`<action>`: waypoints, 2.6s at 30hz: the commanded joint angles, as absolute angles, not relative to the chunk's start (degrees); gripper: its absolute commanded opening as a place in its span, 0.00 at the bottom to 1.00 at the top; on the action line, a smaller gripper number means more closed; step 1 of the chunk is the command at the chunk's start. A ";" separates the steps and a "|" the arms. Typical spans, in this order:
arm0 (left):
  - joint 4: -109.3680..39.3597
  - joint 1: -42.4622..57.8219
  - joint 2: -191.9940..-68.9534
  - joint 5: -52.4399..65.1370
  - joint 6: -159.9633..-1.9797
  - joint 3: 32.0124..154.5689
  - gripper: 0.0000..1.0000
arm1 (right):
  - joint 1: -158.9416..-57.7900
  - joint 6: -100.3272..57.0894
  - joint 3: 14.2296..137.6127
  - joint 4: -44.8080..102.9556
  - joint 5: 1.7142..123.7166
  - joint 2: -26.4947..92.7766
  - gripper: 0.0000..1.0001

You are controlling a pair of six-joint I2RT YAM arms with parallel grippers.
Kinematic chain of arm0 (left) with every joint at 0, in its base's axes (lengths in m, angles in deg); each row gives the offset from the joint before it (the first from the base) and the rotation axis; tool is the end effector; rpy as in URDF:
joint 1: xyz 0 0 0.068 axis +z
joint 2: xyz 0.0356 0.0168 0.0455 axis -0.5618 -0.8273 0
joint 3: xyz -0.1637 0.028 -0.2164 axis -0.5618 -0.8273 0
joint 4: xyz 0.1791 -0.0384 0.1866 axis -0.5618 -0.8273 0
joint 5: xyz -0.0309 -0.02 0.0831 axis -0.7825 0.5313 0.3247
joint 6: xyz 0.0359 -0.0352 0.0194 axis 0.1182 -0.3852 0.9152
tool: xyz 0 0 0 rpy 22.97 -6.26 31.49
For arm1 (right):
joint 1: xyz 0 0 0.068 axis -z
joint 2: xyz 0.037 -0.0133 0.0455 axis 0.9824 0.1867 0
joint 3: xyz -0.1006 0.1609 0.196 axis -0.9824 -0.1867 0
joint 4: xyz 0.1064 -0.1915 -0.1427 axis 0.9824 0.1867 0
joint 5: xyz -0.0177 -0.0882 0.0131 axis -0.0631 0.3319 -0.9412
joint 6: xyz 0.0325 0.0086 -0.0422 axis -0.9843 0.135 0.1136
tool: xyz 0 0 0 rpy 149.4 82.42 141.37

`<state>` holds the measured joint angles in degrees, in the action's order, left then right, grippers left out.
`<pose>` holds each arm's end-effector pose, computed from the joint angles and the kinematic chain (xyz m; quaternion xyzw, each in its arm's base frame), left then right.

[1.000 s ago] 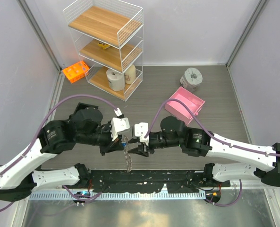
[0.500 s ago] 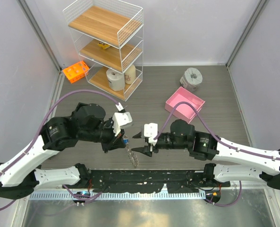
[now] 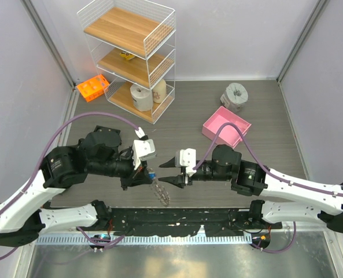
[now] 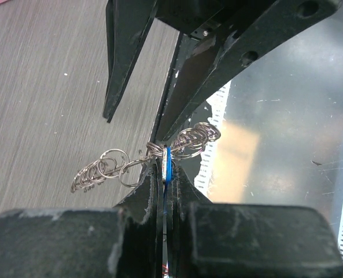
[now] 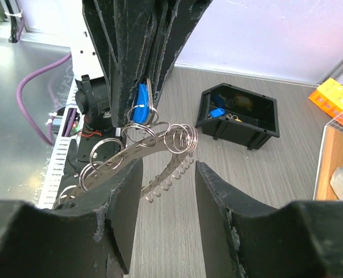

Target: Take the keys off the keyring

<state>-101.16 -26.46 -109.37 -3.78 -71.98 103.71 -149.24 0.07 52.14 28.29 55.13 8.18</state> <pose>0.0593 -0.1281 0.4339 0.4900 0.7329 -0.3570 0.3086 0.0698 0.2190 0.3666 -0.5561 0.4744 0.3985 0.5540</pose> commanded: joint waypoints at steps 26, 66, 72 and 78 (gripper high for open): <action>-97.75 -26.55 -107.10 -6.40 -69.66 104.70 0.00 | -148.85 -1.44 55.57 22.41 44.17 11.39 0.22; -96.88 -22.42 -112.73 -5.96 -76.69 100.75 0.00 | -165.46 25.11 53.02 30.06 80.28 6.56 0.38; -95.38 -22.42 -111.41 -4.12 -76.69 100.05 0.00 | -161.25 9.06 52.41 28.83 75.56 2.78 0.49; -95.29 -22.42 -111.58 -0.95 -77.74 100.49 0.00 | -158.60 -8.61 54.86 29.27 78.24 2.51 0.56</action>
<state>-99.17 -22.53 -112.63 -2.91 -76.62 99.66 -158.90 7.81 52.14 31.90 74.83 2.54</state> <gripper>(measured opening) 0.052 0.558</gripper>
